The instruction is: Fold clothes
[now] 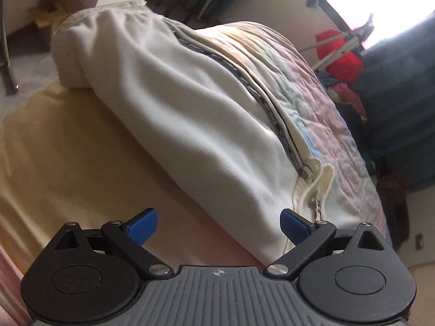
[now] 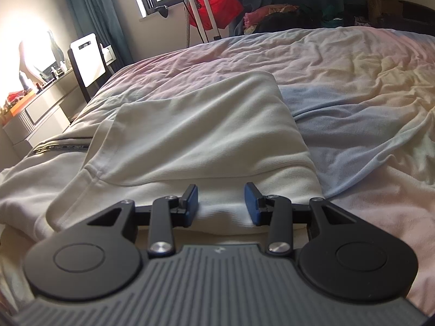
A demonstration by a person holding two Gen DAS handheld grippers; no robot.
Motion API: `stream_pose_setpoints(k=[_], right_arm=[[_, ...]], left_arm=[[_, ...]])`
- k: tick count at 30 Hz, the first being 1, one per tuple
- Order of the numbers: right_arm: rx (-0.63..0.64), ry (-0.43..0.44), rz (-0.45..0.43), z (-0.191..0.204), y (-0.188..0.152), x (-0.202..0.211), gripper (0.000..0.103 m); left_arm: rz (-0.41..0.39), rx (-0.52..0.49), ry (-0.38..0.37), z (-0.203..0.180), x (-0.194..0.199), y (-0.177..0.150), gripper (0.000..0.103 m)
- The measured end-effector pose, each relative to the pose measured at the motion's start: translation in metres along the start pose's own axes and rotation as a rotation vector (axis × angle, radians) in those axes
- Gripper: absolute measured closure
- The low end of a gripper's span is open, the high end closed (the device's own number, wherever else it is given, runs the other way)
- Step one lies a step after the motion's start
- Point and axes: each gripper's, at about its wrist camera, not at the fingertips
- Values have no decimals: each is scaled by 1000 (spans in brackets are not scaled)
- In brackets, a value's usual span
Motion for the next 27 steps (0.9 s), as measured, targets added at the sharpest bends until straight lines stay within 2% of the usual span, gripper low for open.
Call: stream_pose_setpoints(k=[2, 4, 5, 6, 8, 9, 10, 16, 17, 20, 22, 24, 26, 27], right_arm=[[-10, 1, -3, -1, 0, 1, 63], [-17, 1, -3, -1, 0, 1, 63], [-18, 0, -3, -1, 0, 0, 63], [-16, -3, -3, -1, 0, 0, 63], [-6, -12, -4, 1, -1, -1, 63], [-1, -16, -4, 1, -1, -2, 63], [4, -20, -5, 2, -1, -2, 63], [1, -31, -6, 4, 0, -5, 63], [-4, -28, -7, 4, 0, -5, 63], [-19, -25, -6, 2, 0, -4, 63], [-20, -27, -9, 3, 1, -4, 63], [-19, -29, -12, 3, 1, -5, 62], [-19, -33, -27, 4, 1, -3, 62], [-13, -37, -38, 5, 2, -1, 62]], left_arm=[[-16, 100, -63, 16, -10, 10, 11], [-54, 206, -158, 32, -24, 19, 12], [-69, 261, -184, 38, -29, 22, 17], [-81, 318, -191, 42, -32, 23, 19], [-115, 371, -211, 46, -36, 26, 19], [-142, 378, -204, 47, -35, 28, 21], [-176, 375, -180, 47, -32, 31, 27], [-308, 505, -22, 78, -21, 45, 31], [-313, 541, -18, 87, -20, 46, 33], [-294, 653, -86, 115, -20, 46, 34], [-343, 636, -76, 115, -14, 48, 36], [-416, 595, -50, 110, -6, 49, 45], [-450, 562, -50, 107, -3, 50, 69], [-462, 547, -55, 104, -3, 51, 75]])
Point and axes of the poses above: each gripper's, at about its wrist camera, not at the fingertips, and x roughly against the way its jaws point, z to its left, y to its top, and after that the axes turned 8 degrees about y, right-handed
